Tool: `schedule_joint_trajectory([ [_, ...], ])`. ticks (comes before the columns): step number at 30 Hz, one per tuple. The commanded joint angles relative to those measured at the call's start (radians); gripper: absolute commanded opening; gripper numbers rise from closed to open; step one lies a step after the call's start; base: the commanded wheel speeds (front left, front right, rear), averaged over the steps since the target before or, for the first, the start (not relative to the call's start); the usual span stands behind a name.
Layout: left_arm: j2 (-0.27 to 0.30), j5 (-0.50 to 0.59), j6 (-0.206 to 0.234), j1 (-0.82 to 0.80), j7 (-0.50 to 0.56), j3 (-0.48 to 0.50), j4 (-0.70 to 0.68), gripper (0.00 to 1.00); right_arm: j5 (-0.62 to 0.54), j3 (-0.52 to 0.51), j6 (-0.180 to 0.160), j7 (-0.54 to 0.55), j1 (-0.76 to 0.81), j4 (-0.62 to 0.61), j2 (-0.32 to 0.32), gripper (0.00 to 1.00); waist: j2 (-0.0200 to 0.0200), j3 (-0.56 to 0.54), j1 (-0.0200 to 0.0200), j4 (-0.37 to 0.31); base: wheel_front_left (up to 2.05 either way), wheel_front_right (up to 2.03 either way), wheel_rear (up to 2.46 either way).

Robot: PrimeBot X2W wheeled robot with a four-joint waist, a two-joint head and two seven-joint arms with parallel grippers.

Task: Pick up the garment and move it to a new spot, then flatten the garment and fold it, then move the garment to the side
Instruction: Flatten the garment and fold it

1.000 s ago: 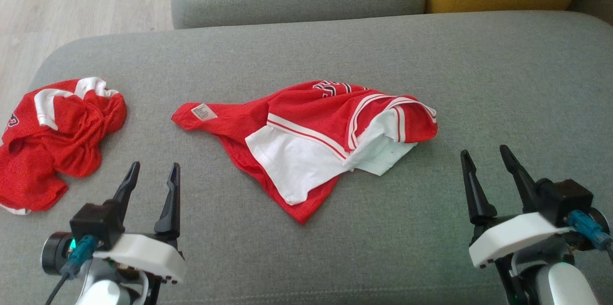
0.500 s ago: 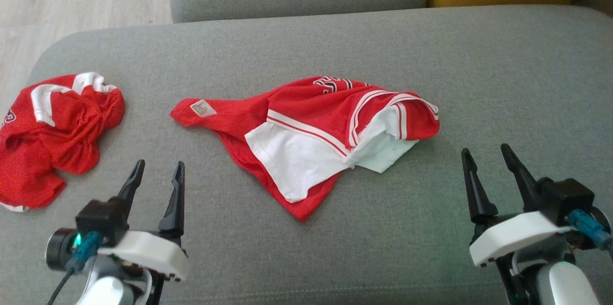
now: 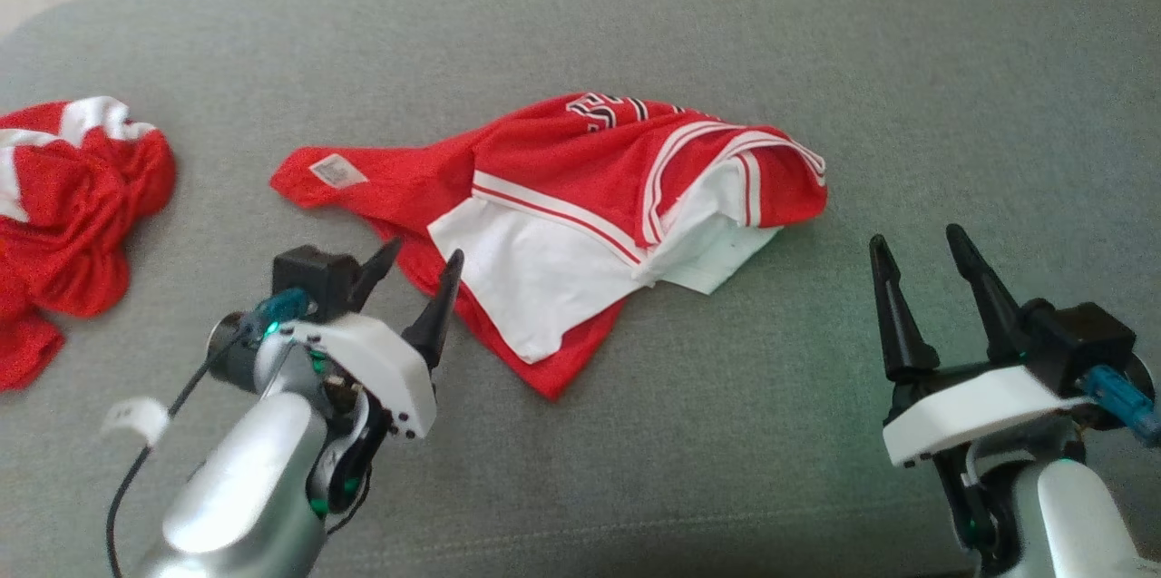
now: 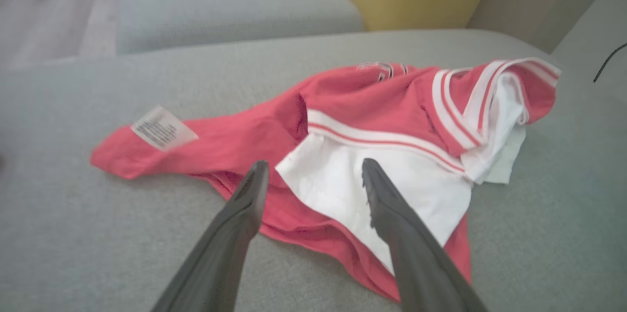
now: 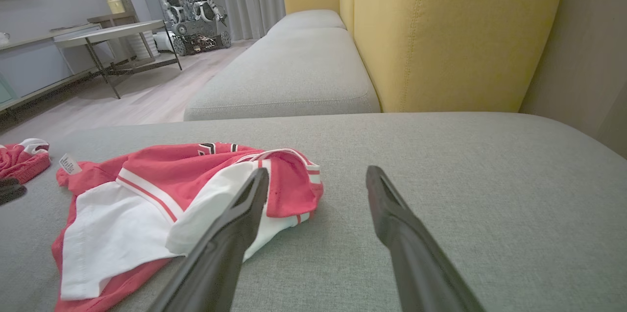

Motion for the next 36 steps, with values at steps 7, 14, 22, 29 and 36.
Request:
schedule_joint_trajectory([
  [7,-0.020,-0.040,-0.063,-0.151,0.031,0.030,0.156,1.00,0.016,0.025,-0.001,-0.026,-0.059,-0.026,-0.004,1.00,0.0000,0.062,0.0000,-0.049,0.00,0.00,0.00],
  [14,-0.047,-0.059,-0.108,-0.223,0.004,0.028,0.277,0.22,0.023,0.023,-0.001,-0.043,-0.078,-0.012,-0.004,1.00,0.0000,0.088,0.0000,-0.067,0.00,0.00,0.00],
  [22,-0.050,-0.035,-0.122,-0.267,-0.038,0.005,0.327,0.00,0.031,0.012,-0.001,-0.053,-0.085,-0.001,-0.004,1.00,0.0000,0.085,0.0000,-0.063,0.00,0.00,0.00],
  [29,-0.023,0.006,-0.113,-0.320,-0.098,-0.001,0.177,0.00,0.036,-0.007,-0.001,-0.057,-0.083,-0.007,-0.004,1.00,0.0000,0.067,0.0000,-0.057,0.00,0.00,0.00],
  [36,0.047,0.019,-0.113,-0.453,0.002,0.021,-0.039,0.00,0.057,0.006,-0.001,-0.067,-0.097,-0.017,-0.004,1.00,0.0000,0.086,0.0000,-0.097,0.00,0.00,0.00],
])
